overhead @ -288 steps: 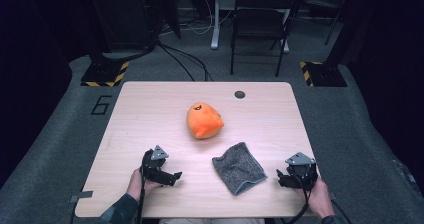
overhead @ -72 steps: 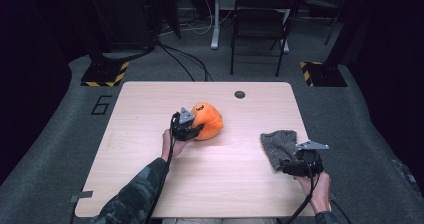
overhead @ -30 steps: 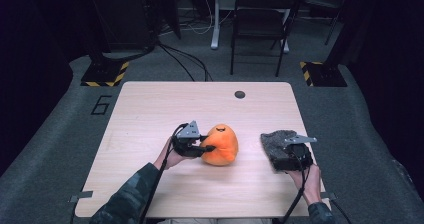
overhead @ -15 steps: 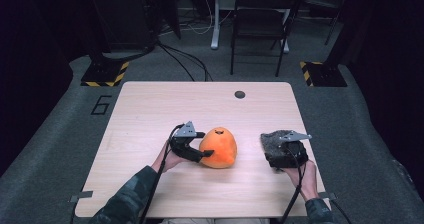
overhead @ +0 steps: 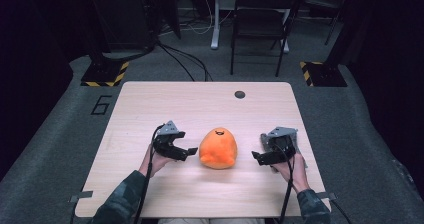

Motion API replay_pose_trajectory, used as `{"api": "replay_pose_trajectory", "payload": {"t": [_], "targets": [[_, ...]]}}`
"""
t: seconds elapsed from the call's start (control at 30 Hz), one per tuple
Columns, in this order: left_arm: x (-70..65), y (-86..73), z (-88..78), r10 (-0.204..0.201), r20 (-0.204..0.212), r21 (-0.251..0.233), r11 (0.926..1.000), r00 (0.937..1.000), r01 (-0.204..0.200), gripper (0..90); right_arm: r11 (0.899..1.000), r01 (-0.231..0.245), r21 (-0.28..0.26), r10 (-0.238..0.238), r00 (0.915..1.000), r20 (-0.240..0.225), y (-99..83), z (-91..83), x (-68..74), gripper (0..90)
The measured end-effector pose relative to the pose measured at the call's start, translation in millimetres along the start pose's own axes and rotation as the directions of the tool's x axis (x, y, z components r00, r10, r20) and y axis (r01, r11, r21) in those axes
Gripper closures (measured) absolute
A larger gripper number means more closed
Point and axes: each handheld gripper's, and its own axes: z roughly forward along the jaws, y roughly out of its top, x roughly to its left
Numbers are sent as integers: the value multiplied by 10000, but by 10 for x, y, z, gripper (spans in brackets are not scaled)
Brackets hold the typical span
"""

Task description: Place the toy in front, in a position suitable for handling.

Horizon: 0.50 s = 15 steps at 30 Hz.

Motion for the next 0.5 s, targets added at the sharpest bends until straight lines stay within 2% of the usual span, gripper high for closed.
{"api": "replay_pose_trajectory", "payload": {"t": [0.03,0.07,0.1,0.17,0.37,0.47,0.5], "targets": [[11,-19,-27,-130,-124,40,9999,9998,130,102,9997,223,-126,-225,9996,-149,33,15,7,54],[22,-46,-58,-258,-350,40,9997,9991,260,84,9996,195,-181,-199,9996,-211,54,23,28,53],[35,-73,-92,-389,-423,93,9992,9983,393,65,9991,374,-224,-381,9988,-322,86,35,38,52],[49,-131,-156,-479,-668,205,9986,9966,493,64,9978,535,-393,-559,9963,-647,148,61,65,52],[99,-299,-267,-280,-1357,835,9957,9904,396,61,9921,1042,-698,-1134,9831,-1437,340,175,192,52],[125,-353,-326,-284,-1564,924,9948,9873,432,62,9878,1313,-836,-1440,9746,-1712,416,224,271,52],[128,-373,-337,-373,-1648,811,9954,9856,512,63,9863,1400,-868,-1536,9720,-1778,439,241,298,51]]}}
